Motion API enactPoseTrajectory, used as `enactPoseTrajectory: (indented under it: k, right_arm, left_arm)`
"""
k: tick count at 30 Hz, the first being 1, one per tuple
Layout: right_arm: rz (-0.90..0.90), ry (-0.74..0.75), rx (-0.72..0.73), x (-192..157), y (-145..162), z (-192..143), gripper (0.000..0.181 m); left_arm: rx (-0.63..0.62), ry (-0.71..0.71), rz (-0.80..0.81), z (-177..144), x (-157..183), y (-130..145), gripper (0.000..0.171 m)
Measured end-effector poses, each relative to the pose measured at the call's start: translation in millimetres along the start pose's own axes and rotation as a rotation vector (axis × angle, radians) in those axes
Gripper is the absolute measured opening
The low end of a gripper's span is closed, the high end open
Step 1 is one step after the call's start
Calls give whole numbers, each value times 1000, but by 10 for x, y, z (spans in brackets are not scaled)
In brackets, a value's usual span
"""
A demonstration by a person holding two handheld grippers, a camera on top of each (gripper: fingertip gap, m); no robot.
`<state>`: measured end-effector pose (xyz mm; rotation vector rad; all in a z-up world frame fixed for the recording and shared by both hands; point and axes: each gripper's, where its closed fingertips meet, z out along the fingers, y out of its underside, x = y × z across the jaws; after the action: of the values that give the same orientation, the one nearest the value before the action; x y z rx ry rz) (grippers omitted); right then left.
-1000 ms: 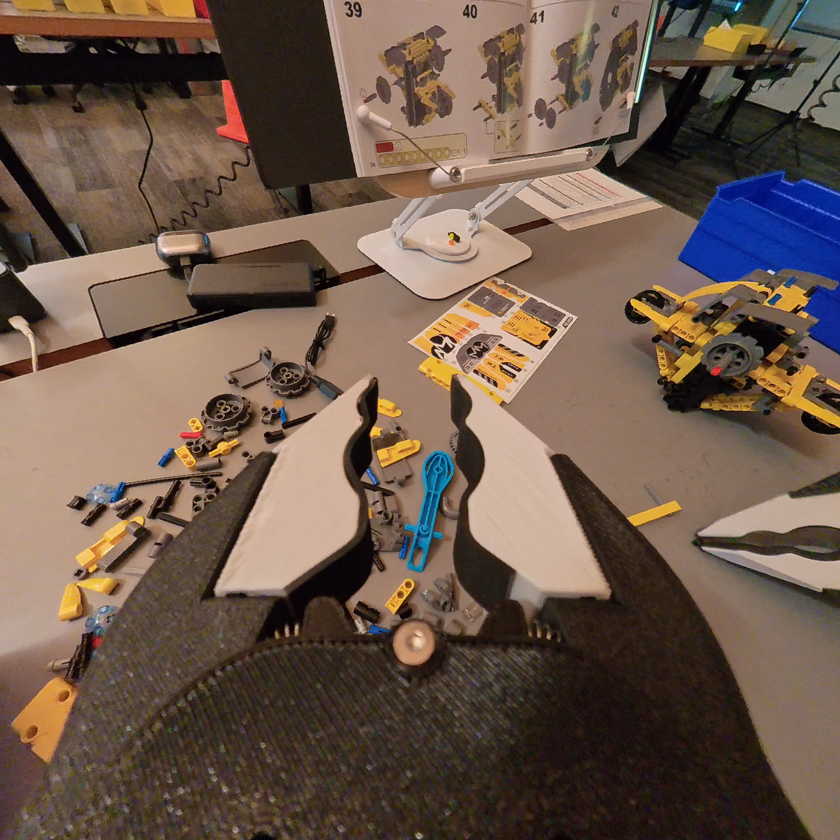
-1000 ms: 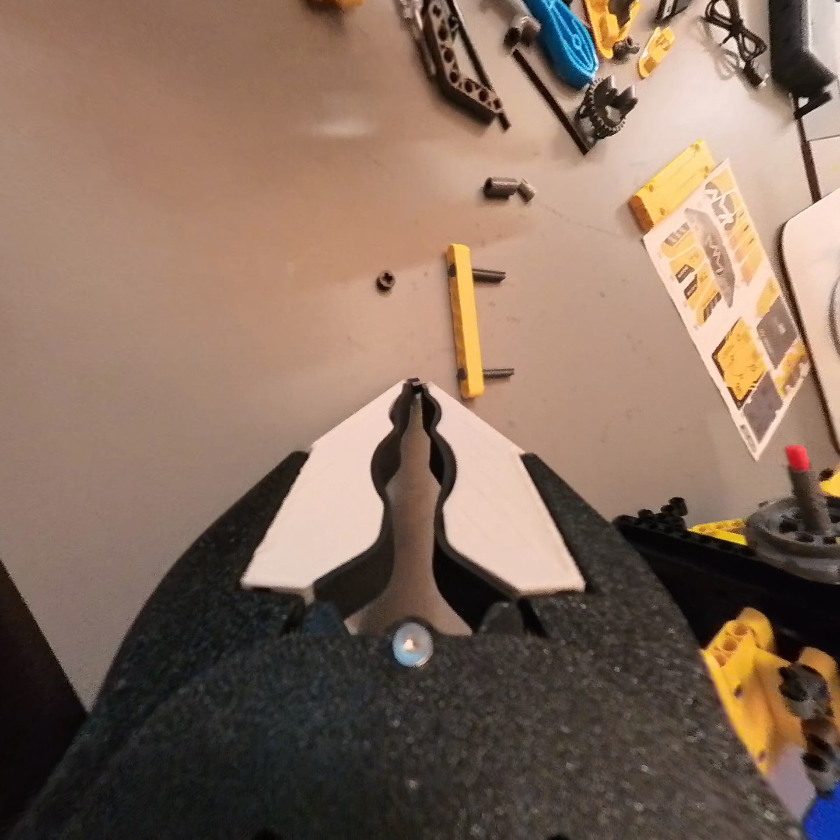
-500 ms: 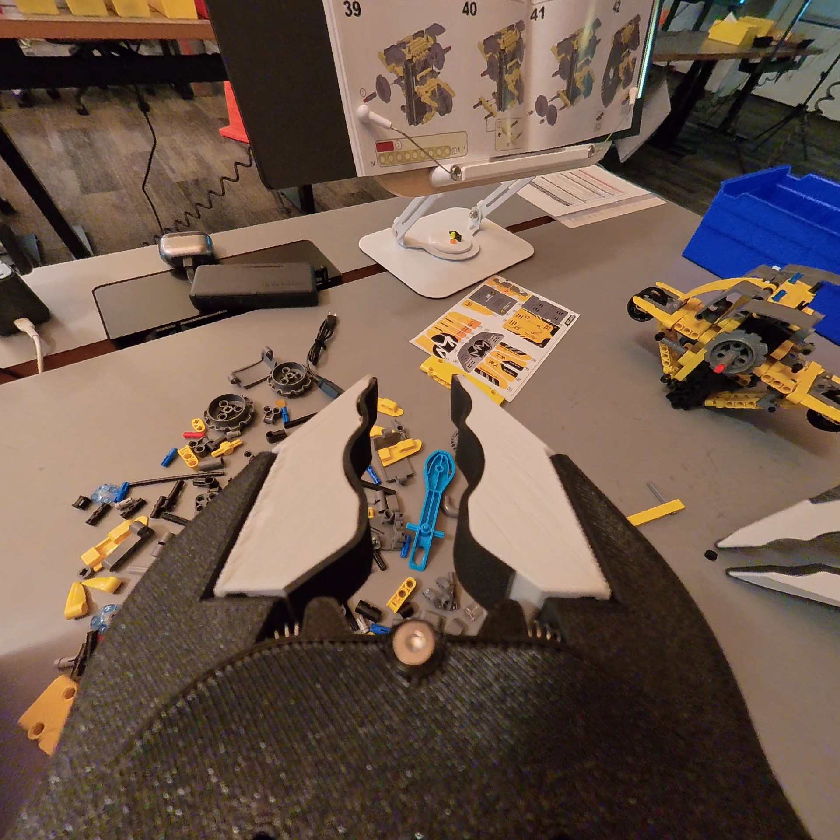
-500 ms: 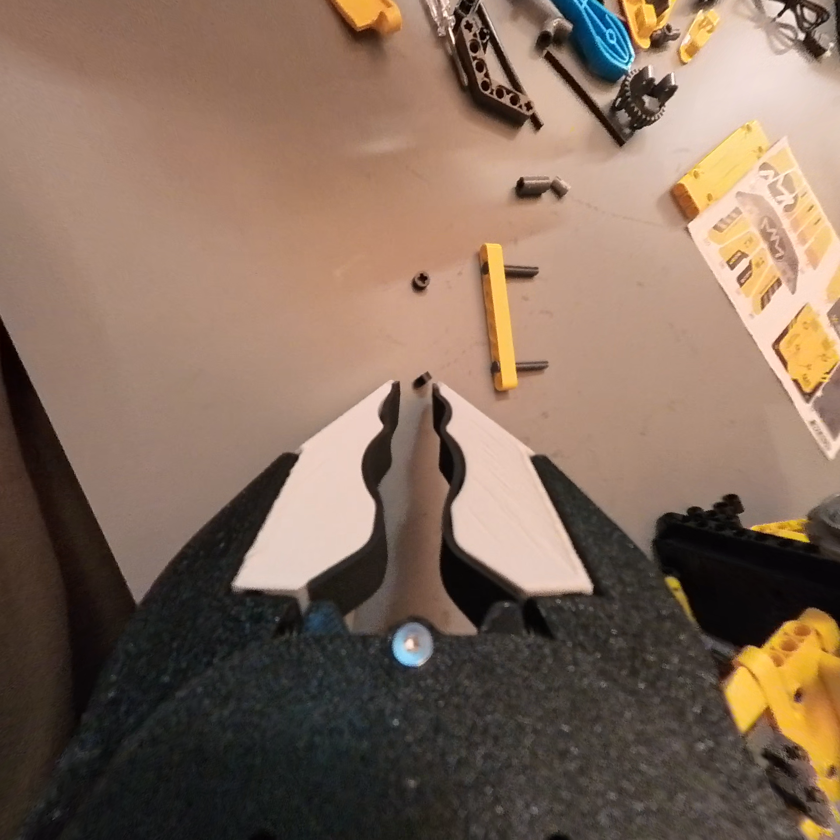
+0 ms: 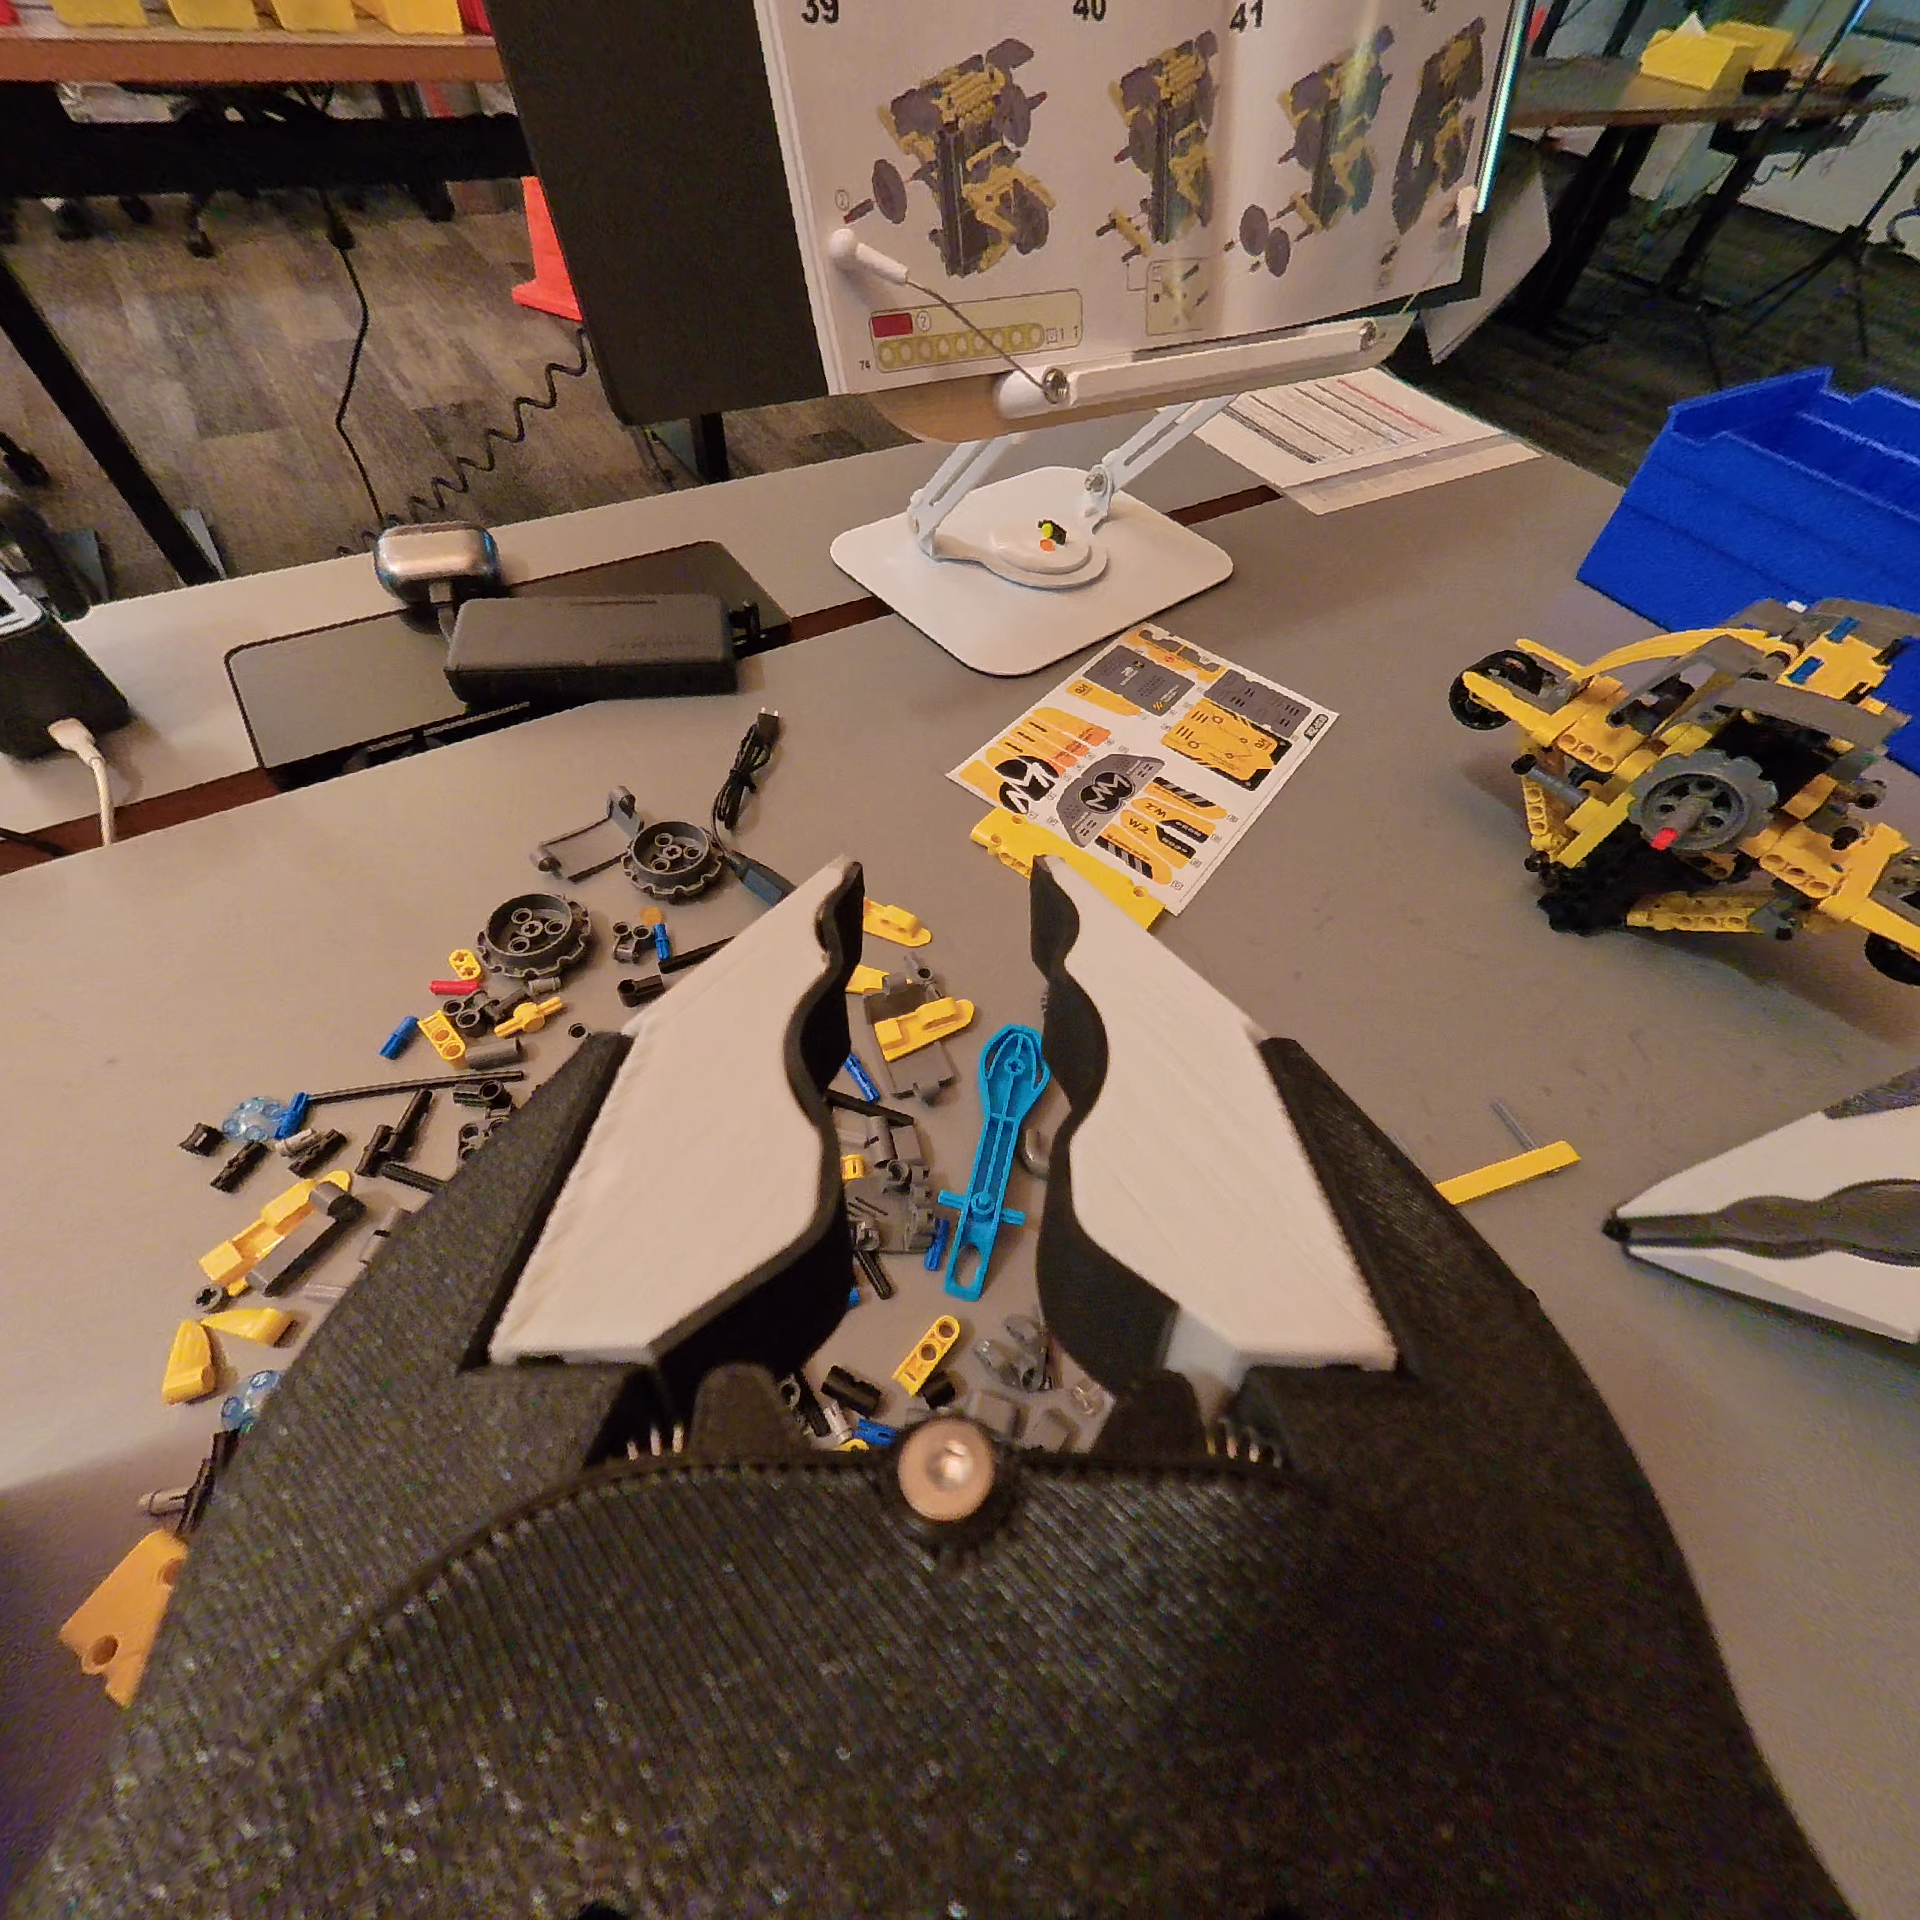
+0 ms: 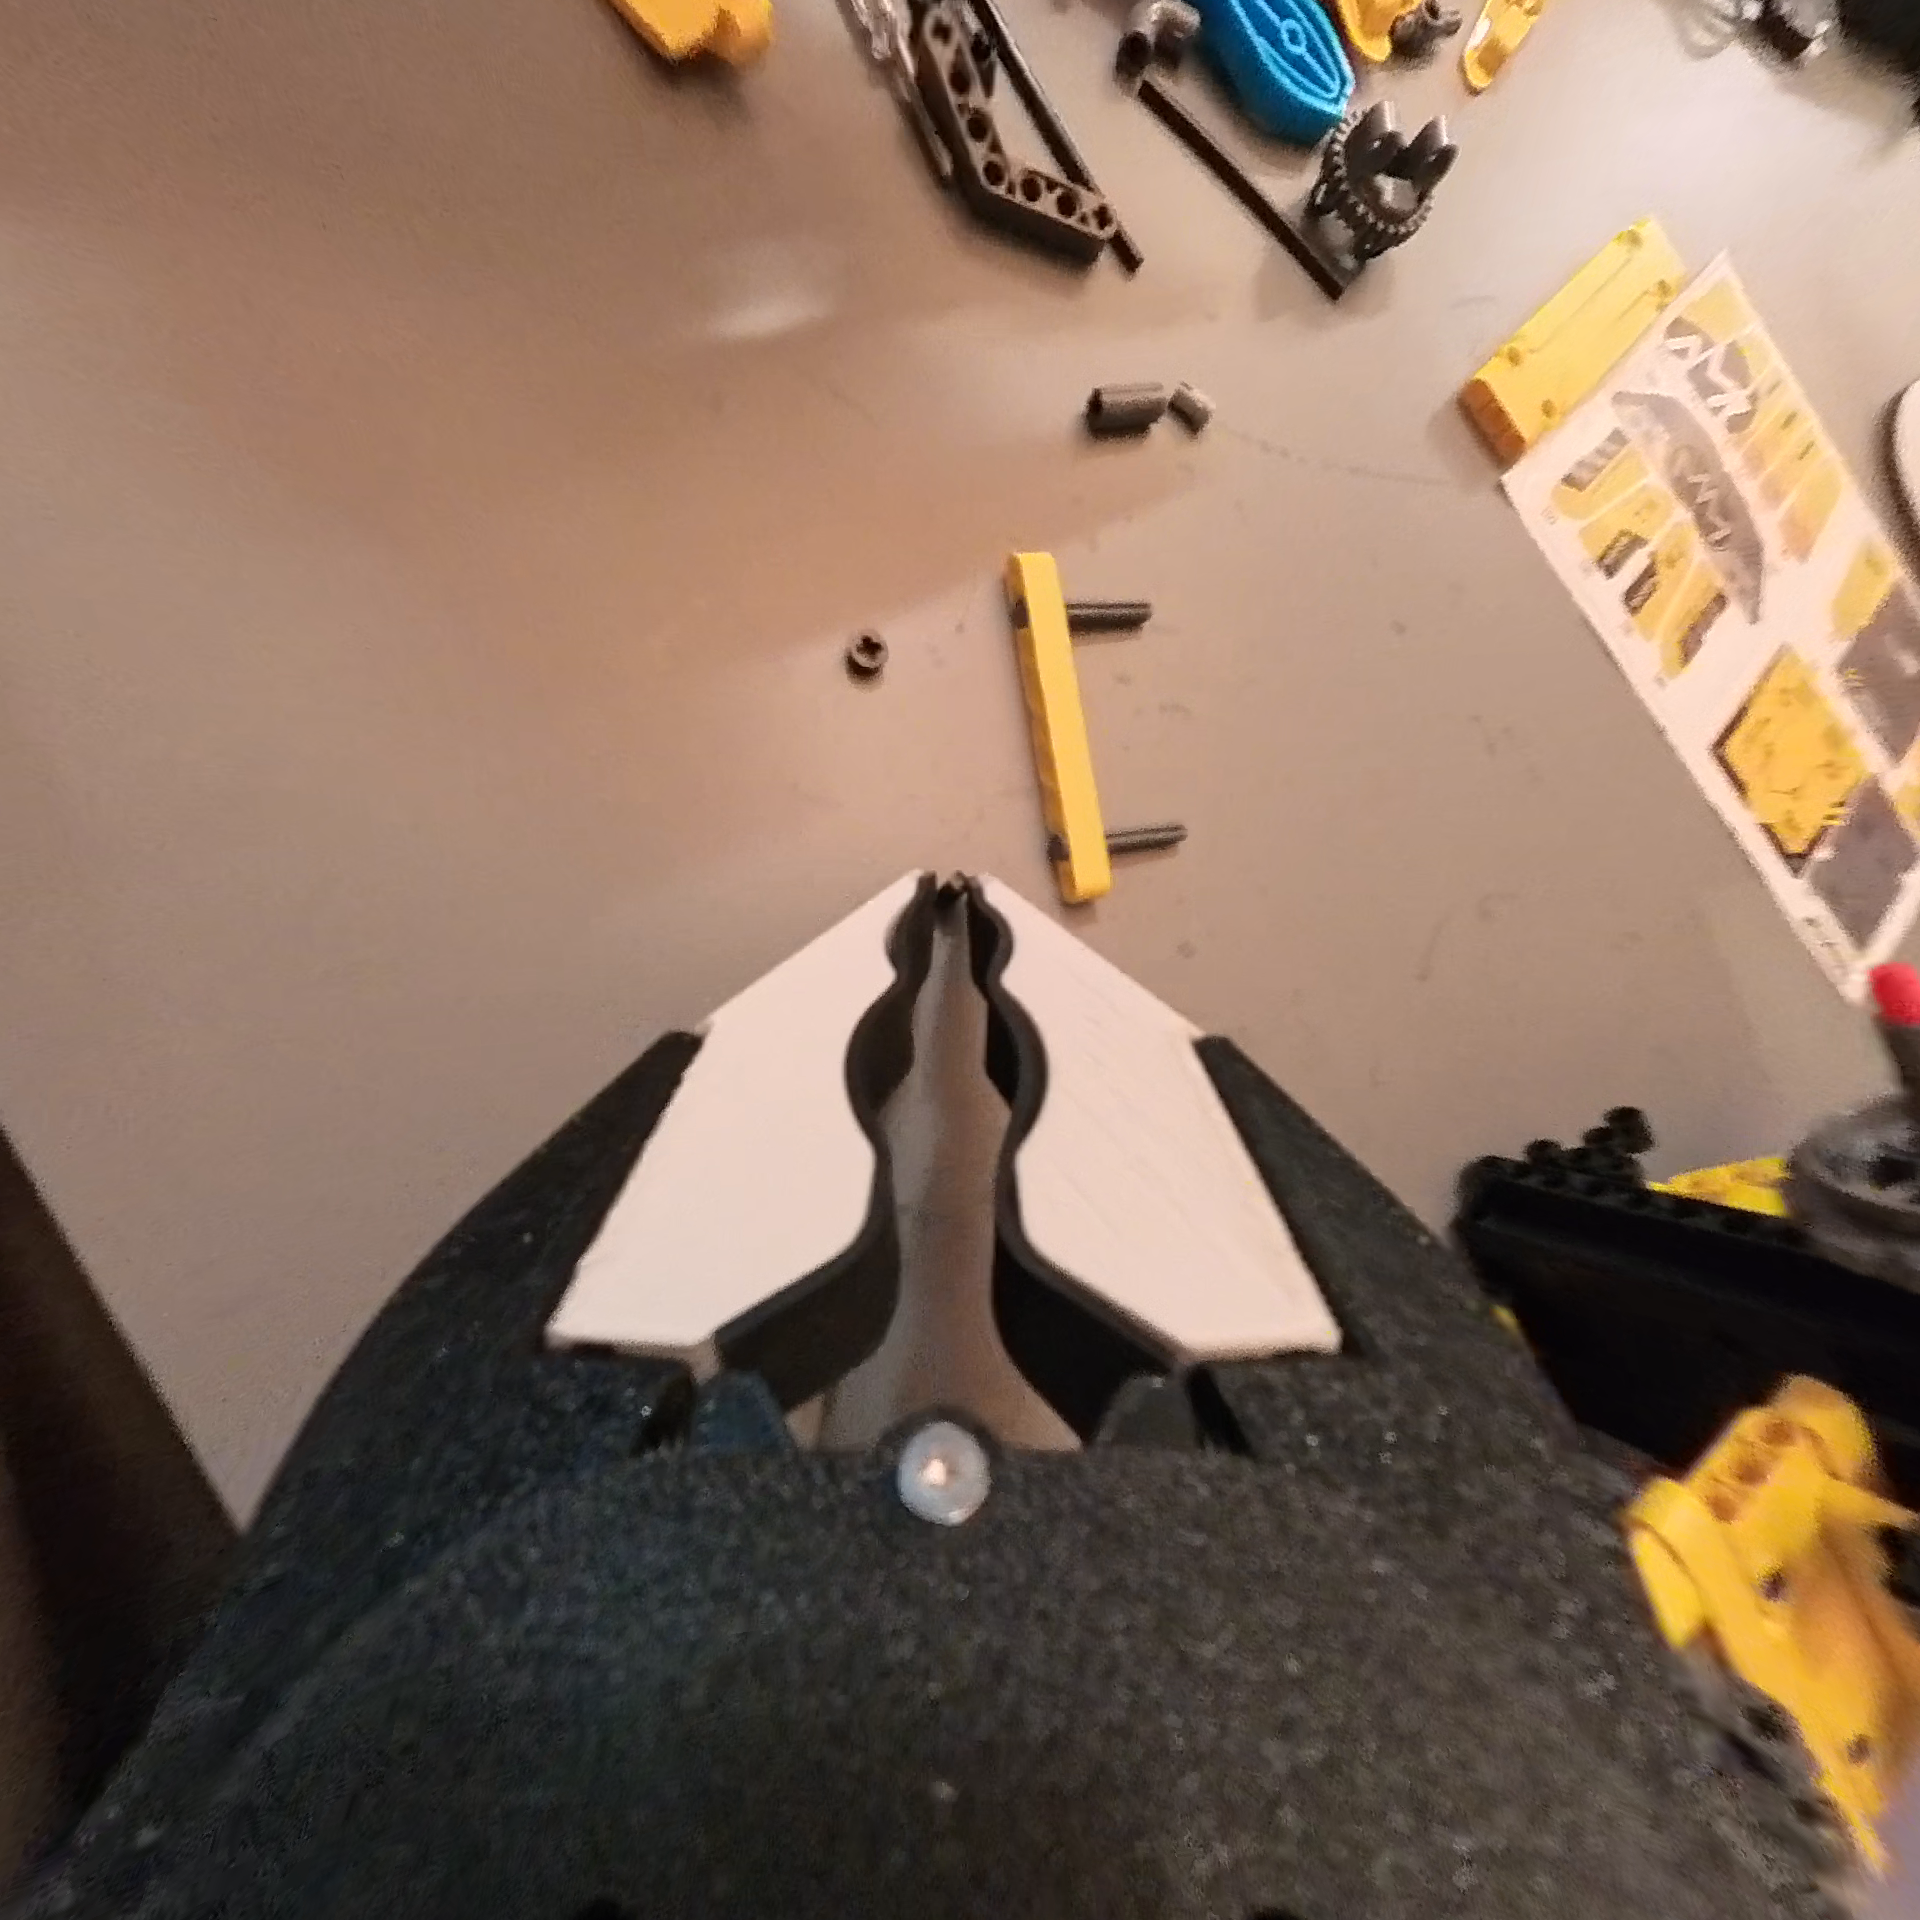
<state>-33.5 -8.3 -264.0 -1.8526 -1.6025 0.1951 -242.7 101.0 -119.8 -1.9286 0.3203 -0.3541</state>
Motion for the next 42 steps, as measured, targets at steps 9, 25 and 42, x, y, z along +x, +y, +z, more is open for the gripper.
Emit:
enactPoseTrajectory:
  k: [9, 25, 42]
  right_arm:
    - [-122, -15, -17, -123, -50, 10, 7]
    - [-9, -81, 38, -130, -72, -45, 0]
    - [136, -97, 72, 37, -37, -63, 0]
  left_arm:
    - [0, -3, 0, -3, -14, 1, 32]
    - [-1, -3, -2, -3, -19, 6, 32]
    - [-4, -5, -2, -7, -33, 15, 32]
